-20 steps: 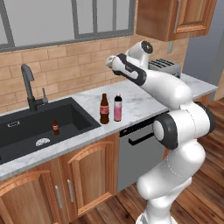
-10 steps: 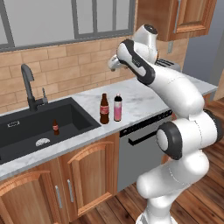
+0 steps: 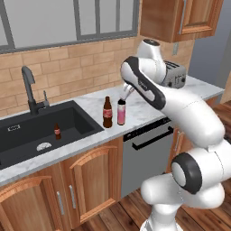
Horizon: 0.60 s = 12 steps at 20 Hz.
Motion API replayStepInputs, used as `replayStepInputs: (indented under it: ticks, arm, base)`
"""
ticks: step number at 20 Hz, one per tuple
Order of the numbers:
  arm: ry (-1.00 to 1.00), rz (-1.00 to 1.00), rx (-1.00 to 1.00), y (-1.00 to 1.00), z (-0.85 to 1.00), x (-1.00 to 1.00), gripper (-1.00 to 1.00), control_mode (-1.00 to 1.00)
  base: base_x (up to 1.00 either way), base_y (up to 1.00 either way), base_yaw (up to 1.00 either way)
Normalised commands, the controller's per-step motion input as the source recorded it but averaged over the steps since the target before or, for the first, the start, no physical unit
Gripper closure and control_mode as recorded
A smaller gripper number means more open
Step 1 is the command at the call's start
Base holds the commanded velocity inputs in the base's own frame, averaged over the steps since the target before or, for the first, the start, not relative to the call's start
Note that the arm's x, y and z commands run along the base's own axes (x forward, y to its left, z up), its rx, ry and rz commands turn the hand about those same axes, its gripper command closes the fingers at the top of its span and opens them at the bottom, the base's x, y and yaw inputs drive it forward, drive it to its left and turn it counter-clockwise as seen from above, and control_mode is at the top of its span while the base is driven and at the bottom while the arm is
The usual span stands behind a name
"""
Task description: Place the large bottle from the dining counter next to the other large bottle outside the sink, and place the small bottle from the dining counter next to the other small bottle inside the sink.
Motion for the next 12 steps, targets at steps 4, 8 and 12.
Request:
replayStepInputs:
  ticks: [4,8,12]
  arm:
    - [0.01,0.31,-0.19,0.0,-0.57,-0.97,-1.0,-1.0]
    - [0.0,0.23,-0.09,-0.09,-0.02,-0.84,-1.0,-1.0]
    - [0.0,0.09,-0.03,-0.36,0.0,-0.71,-1.0,-1.0]
  base:
    - [0.0,0.0,0.0]
    - [0.0,0.0,0.0]
    - [0.0,0.0,0.0]
